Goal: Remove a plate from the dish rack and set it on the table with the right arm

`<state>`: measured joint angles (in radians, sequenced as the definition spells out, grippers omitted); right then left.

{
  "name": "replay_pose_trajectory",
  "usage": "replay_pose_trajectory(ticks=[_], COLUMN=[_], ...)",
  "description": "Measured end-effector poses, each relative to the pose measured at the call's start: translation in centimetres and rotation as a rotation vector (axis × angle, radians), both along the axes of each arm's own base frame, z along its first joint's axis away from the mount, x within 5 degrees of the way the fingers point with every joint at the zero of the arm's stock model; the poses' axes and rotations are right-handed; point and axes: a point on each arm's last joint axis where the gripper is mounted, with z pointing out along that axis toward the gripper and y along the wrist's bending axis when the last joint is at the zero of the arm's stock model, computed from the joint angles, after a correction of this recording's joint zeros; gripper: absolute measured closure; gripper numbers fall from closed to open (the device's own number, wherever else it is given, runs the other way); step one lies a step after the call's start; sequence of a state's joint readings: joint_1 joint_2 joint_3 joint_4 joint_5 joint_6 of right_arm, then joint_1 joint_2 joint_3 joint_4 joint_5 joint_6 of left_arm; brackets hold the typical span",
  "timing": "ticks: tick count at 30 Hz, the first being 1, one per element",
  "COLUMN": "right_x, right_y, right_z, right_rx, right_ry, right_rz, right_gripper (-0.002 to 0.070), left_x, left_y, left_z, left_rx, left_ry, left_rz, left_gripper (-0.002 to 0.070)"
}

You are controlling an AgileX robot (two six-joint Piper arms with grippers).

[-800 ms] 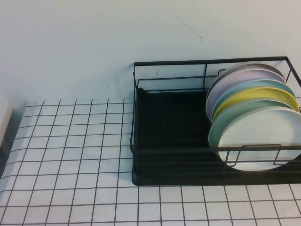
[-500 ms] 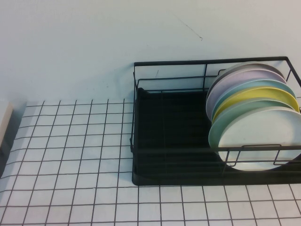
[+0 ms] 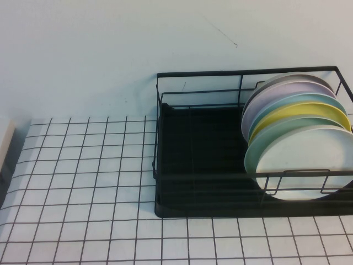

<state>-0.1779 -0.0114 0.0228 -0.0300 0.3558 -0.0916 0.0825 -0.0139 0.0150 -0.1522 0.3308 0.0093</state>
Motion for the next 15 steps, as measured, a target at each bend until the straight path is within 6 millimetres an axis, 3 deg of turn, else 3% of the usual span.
replay_pose_trajectory(ticks=[5, 9, 11, 15], right_x=[0.0, 0.1, 0.2, 0.4], right_y=[0.0, 0.4, 0.9, 2.3], right_z=[0.0, 0.0, 0.1, 0.5], right_rx=[0.012, 0.121, 0.262, 0.752], right_ry=[-0.002, -0.022, -0.047, -0.113], right_rz=[0.001, 0.009, 0.018, 0.021], right_gripper=[0.0678, 0.0678, 0.0678, 0.0678], left_x=[0.0, 0.0, 0.0, 0.0], left_y=[0.0, 0.0, 0.0, 0.0], left_z=[0.0, 0.0, 0.0, 0.0], left_rx=[0.0, 0.0, 0.0, 0.0], left_ry=[0.0, 0.0, 0.0, 0.0], left_rz=[0.0, 0.0, 0.0, 0.0], left_gripper=[0.0678, 0.0678, 0.0678, 0.0678])
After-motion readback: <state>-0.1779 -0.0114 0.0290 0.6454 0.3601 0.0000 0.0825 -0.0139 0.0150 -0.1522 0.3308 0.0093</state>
